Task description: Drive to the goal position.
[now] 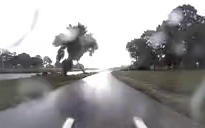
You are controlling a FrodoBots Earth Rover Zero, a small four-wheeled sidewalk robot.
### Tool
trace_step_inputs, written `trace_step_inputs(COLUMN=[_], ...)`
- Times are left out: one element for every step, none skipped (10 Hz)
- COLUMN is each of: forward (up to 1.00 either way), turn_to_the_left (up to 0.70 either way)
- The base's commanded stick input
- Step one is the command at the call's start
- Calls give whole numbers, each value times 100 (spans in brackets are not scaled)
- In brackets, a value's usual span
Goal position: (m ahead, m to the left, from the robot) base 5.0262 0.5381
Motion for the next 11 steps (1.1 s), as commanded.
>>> trace_step_inputs(forward=[100,100,100,100,100,100,100,100,100,100,100], turn_to_the_left=[0,0,0,0,0,0,0,28,40,40,0])
